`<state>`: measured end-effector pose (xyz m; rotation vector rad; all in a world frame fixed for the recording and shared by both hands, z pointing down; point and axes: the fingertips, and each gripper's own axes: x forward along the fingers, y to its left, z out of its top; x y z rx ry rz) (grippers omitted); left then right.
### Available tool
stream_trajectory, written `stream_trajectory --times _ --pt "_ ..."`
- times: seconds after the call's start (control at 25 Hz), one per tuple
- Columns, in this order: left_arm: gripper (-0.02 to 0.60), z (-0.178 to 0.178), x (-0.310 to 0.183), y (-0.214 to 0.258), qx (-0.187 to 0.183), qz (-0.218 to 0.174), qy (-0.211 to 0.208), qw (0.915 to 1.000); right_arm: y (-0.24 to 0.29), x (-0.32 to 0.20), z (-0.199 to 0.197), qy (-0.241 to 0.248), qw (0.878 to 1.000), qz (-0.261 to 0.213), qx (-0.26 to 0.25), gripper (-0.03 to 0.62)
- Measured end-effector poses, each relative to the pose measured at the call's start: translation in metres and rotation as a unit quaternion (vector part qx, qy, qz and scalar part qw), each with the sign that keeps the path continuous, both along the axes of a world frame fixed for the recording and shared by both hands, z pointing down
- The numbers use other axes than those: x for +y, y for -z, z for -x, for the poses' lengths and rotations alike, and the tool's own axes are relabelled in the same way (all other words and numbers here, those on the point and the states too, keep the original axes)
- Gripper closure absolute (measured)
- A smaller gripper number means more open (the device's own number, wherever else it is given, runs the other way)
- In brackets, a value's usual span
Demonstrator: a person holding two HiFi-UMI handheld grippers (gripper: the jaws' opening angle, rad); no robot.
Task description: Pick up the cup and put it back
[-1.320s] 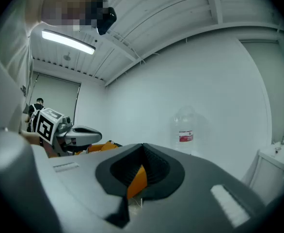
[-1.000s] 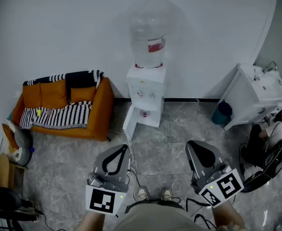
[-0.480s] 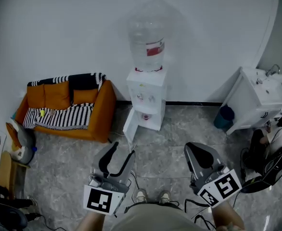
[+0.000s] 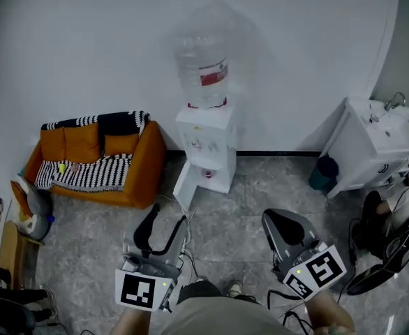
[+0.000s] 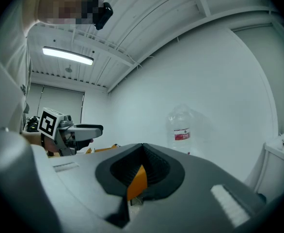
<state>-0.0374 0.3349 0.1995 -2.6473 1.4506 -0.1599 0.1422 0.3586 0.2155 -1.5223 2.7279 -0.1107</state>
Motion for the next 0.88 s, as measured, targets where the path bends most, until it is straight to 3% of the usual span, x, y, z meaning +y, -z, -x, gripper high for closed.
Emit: stream_trajectory --times 0.44,0.88 --pt "0.353 -0.012 -0.019 -0.018 -0.012 0.013 0.000 0.9998 -0.013 -0.025 -0.011 0.004 1.000 0.005 0.005 0.591" --pt "0.353 0.001 -0.114 -0.030 -0.018 0.015 -0.011 0.9997 -0.030 -0.122 0.011 0.003 1.000 0.015 0.016 0.591"
